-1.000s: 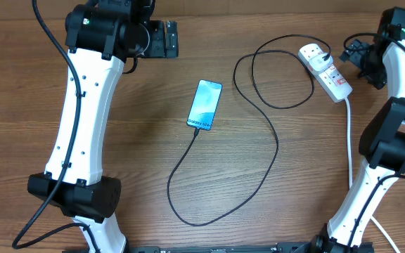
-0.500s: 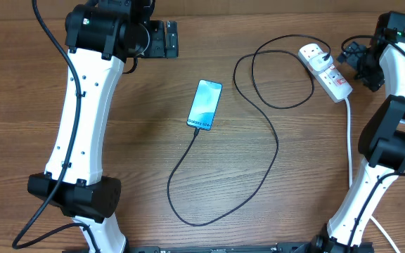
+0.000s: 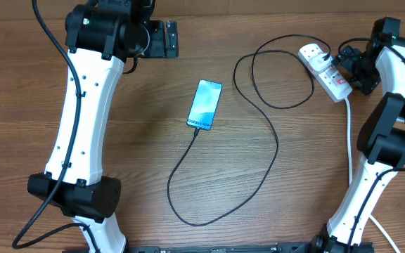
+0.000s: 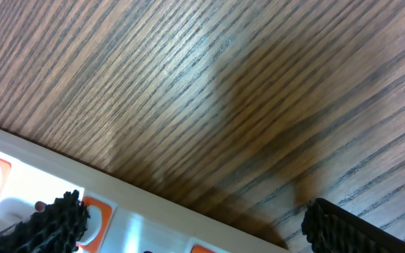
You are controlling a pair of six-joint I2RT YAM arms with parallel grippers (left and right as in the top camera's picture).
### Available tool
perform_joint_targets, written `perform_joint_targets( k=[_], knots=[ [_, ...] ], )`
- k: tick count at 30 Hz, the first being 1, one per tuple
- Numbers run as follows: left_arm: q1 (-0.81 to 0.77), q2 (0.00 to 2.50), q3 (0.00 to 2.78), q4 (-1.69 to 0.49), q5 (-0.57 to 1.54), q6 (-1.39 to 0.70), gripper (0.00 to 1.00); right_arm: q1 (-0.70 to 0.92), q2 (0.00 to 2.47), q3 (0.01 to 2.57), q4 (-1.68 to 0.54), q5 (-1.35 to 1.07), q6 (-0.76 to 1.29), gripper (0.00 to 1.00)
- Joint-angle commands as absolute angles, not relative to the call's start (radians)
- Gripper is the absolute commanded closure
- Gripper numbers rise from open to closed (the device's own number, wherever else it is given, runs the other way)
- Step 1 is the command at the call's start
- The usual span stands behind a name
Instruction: Plug charger to phone and switch on socket
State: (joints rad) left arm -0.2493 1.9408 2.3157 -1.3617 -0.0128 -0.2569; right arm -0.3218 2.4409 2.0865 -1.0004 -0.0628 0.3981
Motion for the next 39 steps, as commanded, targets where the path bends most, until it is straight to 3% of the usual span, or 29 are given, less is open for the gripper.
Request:
perform_joint_targets(
  k=[1,31,39],
  knots=[
    [-0.256,1.949,2.313,-1.361,-0.026,-0.27,0.0,-0.315,2.466,2.08,-1.024,-0.099,0.397,0.0],
    [-0.256,1.949,2.313,-1.361,-0.026,-0.27,0.0,-0.315,2.465,2.081,-1.093,-0.099,0.393,0.0],
    [-0.256,1.949,2.313,-1.361,-0.026,-0.27,0.0,-0.342,2.395,2.141,-1.237,-0.128,0.401,0.0]
  ],
)
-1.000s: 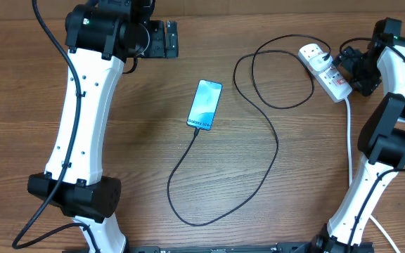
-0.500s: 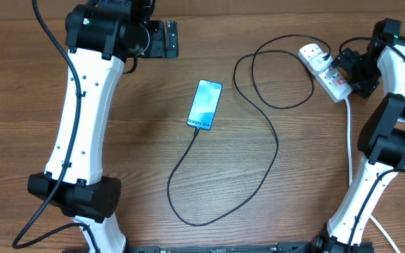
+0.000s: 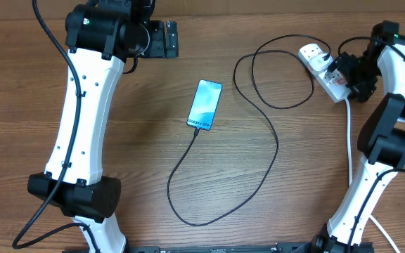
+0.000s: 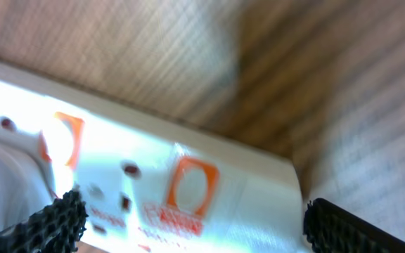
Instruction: Plug charger to phone and switch on socket
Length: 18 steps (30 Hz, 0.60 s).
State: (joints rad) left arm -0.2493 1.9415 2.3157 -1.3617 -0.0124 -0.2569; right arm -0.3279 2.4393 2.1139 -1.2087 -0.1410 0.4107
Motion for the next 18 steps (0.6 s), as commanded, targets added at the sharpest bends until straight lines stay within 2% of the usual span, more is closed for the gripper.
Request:
perform_joint_targets(
  k=[1,10,18],
  knots=[
    [-0.256,1.949,2.313,-1.361,-0.026,-0.27,0.0,-0.345,2.373,2.142,-1.251,-0.135,0.401,0.0],
    [-0.256,1.949,2.313,-1.361,-0.026,-0.27,0.0,-0.34,2.048,2.141,-1.446,-0.136,0.466,0.0],
    [-0.256,1.949,2.313,-1.361,-0.026,-0.27,0.0,-0.228,1.759,2.107,-1.568,-0.063,0.437,0.0]
  ],
)
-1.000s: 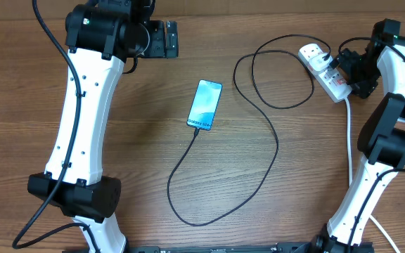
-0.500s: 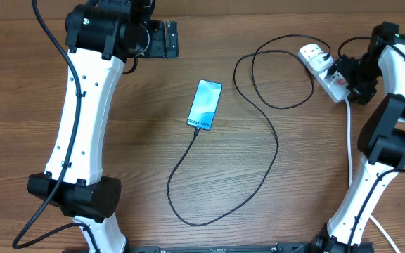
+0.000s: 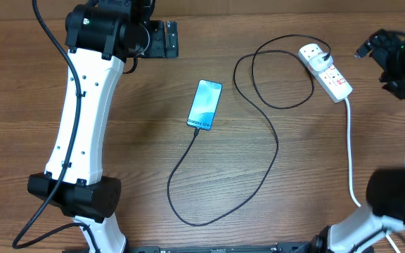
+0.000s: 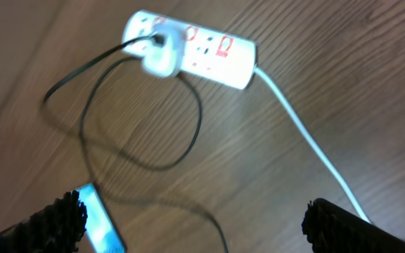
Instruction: Plug charger to phone and switch on socket
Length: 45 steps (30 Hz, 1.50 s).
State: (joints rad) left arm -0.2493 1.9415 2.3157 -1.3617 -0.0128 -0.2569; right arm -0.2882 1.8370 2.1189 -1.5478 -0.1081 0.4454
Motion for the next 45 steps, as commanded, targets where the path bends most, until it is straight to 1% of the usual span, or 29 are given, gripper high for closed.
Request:
perform_joint_targets(
  k=[1,5,11,15,20,25,41,45],
  knots=[
    [-0.256,1.949,2.313,-1.361,-0.026,-0.27,0.0,-0.208,1.727,2.094,-1.579,-0.052,0.435,0.0],
    [-0.256,1.949,2.313,-1.361,-0.026,-0.27,0.0,-0.109,1.572,1.998,-1.591,-0.002,0.422,0.0],
    [-0.256,1.949,2.313,-1.361,-0.026,-0.27,0.0,0.013,1.316,1.765,-1.523,0.007,0.446,0.0],
    [-0.256,1.949,2.313,-1.361,-0.026,-0.27,0.0,0.053,1.169,1.628,-1.516,0.007,0.492,0.0],
    [-0.256,1.949,2.313,-1.361,-0.026,-0.27,0.0,0.057,1.059,1.528,-1.554,0.006,0.495,0.0],
    [-0.256,1.949,2.313,-1.361,-0.026,-0.27,0.0,0.057,1.044,1.524,-1.627,-0.013,0.495,0.0],
    [-0.256,1.949,2.313,-1.361,-0.026,-0.27,0.0,0.057,1.052,1.524,-1.637,-0.011,0.492,0.0],
    [-0.256,1.949,2.313,-1.361,-0.026,-0.27,0.0,0.057,1.055,1.519,-1.618,-0.009,0.415,0.0]
  ],
)
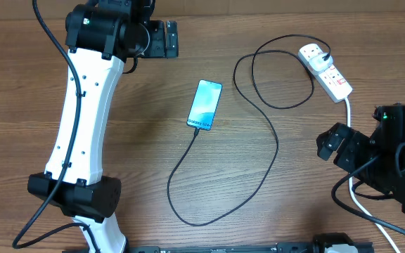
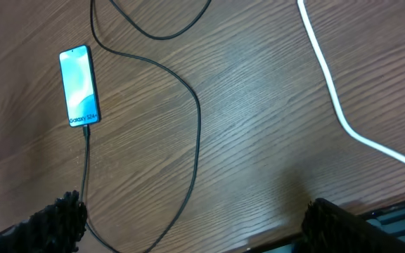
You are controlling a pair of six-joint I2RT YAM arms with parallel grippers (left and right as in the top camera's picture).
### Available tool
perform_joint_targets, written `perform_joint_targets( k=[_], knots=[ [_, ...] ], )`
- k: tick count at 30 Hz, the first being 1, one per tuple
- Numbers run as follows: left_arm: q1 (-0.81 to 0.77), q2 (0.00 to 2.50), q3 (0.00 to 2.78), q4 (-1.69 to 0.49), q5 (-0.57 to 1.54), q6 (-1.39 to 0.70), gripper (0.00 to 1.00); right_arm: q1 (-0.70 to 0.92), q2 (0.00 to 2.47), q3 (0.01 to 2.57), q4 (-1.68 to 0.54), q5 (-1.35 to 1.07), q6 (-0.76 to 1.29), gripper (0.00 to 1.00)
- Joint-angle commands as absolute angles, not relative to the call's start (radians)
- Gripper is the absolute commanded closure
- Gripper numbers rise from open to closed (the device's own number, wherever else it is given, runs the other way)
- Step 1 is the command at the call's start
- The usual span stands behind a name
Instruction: Plug charger to phone and switch on socket
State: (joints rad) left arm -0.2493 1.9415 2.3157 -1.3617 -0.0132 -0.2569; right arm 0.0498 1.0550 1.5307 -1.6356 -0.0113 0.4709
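The phone (image 1: 204, 104) lies face up mid-table, its screen lit blue. A black charger cable (image 1: 273, 151) runs from the phone's near end, loops across the wood and ends at a white plug (image 1: 315, 51) in the white power strip (image 1: 331, 76) at the far right. My right gripper (image 1: 331, 144) hovers at the near right, well apart from the strip. In the right wrist view the right gripper (image 2: 195, 235) is open and holds nothing; the phone (image 2: 79, 86) and cable (image 2: 192, 133) lie ahead of it. My left gripper (image 1: 166, 39) hangs at the far left, away from everything.
The strip's white mains cord (image 1: 349, 151) runs down the right side of the table, close by my right arm; it also shows as a white cord (image 2: 329, 84) in the right wrist view. The left arm (image 1: 83, 112) stretches along the left side.
My right gripper was up at the far right edge beside the power strip; now it sits lower at the near right, looking over phone and cable. Phone, cable, strip and left arm are unchanged.
First my open right gripper was right down on the power strip, over its orange switches, and stayed there at the second moment. Then it stood clear of the strip at the far right. Now it is back at the near right. The cable stayed in the phone throughout.
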Motion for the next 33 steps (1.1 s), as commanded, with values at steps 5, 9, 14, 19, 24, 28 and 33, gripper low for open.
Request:
perform_joint_targets(
  k=[5,9,14,19,24,28,33],
  knots=[
    [-0.256,1.949,2.313,-1.361,-0.026,-0.27,0.0,0.057,1.054,1.454,-1.509,-0.009,0.361,0.0],
    [-0.256,1.949,2.313,-1.361,-0.026,-0.27,0.0,0.057,0.997,1.331,-1.371,-0.014,0.34,0.0],
    [-0.256,1.949,2.313,-1.361,-0.026,-0.27,0.0,0.057,0.863,1.115,-1.125,-0.097,0.207,0.0],
    [-0.256,1.949,2.313,-1.361,-0.026,-0.27,0.0,0.057,0.667,0.871,-0.892,-0.107,0.191,0.0],
    [-0.256,1.949,2.313,-1.361,-0.026,-0.27,0.0,0.057,0.455,0.659,-0.724,-0.107,0.182,0.0],
    [-0.256,1.949,2.313,-1.361,-0.026,-0.27,0.0,0.057,0.294,0.518,-0.638,-0.107,0.173,0.0],
    [-0.256,1.949,2.313,-1.361,-0.026,-0.27,0.0,0.057,0.141,0.36,-0.518,-0.11,0.162,0.0]
  ],
)
